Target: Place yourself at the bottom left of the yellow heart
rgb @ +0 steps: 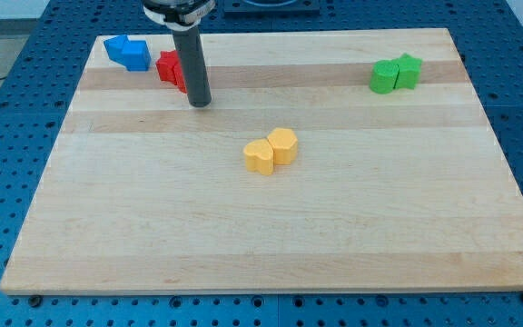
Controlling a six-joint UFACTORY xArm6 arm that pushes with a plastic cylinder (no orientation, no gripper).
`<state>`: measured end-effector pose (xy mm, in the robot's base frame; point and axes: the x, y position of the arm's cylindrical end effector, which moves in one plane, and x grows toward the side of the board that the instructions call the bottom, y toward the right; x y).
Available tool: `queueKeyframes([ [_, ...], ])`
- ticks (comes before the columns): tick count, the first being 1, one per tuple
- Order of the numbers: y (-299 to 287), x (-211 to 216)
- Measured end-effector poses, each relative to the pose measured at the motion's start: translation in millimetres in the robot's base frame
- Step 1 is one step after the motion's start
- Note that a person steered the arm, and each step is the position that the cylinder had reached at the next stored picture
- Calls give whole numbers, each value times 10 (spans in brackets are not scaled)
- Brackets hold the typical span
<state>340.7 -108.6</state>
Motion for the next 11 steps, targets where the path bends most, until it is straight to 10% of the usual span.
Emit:
queueKeyframes([
  [4,-163,-349],
  [7,298,1871],
  [9,1133,1682],
  [11,670,1109],
])
